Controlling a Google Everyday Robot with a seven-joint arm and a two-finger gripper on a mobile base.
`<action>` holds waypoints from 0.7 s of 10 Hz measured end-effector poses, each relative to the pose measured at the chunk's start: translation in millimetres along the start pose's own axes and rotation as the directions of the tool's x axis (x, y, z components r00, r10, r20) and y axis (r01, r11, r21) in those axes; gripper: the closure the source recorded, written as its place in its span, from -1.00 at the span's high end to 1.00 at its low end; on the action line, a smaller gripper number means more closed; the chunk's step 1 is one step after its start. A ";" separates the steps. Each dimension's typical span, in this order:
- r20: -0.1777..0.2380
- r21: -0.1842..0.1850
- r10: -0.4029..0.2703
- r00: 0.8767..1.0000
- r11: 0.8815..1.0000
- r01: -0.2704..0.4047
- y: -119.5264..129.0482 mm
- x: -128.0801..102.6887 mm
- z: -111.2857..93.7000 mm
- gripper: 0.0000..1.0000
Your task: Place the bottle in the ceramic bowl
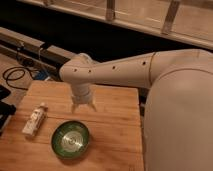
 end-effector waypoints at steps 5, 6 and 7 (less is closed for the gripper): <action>0.000 0.000 0.000 1.000 1.000 0.000 -0.1 0.0 -0.3 0.30; 0.001 0.000 0.000 1.000 1.000 0.000 -0.1 -0.2 -0.3 0.30; 0.009 -0.003 -0.002 1.000 1.000 0.002 0.0 -1.5 -1.5 0.30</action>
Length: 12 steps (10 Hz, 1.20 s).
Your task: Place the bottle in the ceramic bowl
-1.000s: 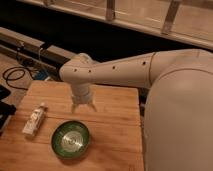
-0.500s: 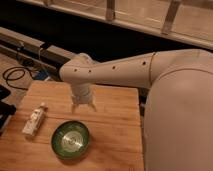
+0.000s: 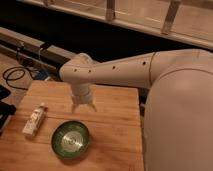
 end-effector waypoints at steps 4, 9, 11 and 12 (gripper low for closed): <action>0.098 -0.026 -0.096 0.991 0.995 0.099 48.3 -17.1 -12.3 0.30; 0.157 -0.052 -0.268 0.951 0.959 0.279 175.3 -33.8 -13.2 0.30; 0.157 -0.040 -0.265 0.951 0.961 0.274 170.0 -37.5 -12.8 0.30; 0.157 -0.041 -0.265 0.952 0.961 0.274 170.2 -37.3 -12.6 0.30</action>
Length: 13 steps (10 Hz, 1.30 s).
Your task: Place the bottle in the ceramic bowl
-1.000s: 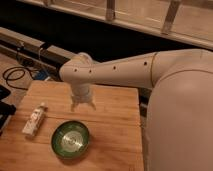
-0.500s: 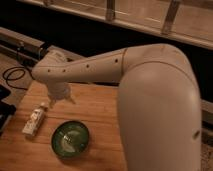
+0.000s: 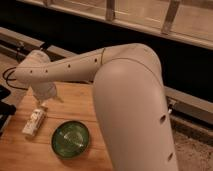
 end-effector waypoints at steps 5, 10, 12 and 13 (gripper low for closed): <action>-0.007 -0.003 0.011 1.000 1.000 -0.011 1.1 -4.3 6.8 0.30; -0.121 -0.002 -0.134 0.984 0.991 0.135 79.6 -39.5 80.6 0.30; -0.155 -0.006 -0.161 0.975 0.987 0.162 99.1 -52.7 111.5 0.30; -0.167 -0.008 -0.157 0.973 0.987 0.158 102.4 -56.8 119.8 0.30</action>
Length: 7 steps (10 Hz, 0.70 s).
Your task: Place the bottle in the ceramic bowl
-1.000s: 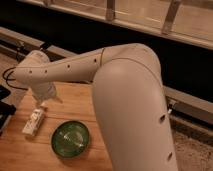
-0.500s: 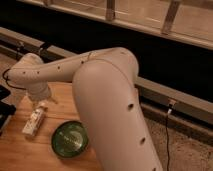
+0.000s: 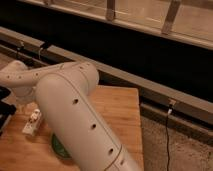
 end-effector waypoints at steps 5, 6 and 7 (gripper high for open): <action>-0.075 -0.031 0.025 0.997 0.999 -0.027 -7.7 17.0 36.8 0.30; -0.096 -0.038 0.023 0.995 0.999 -0.026 -3.8 19.6 45.0 0.30; -0.115 -0.042 0.018 0.993 0.999 -0.023 -0.7 22.3 53.1 0.30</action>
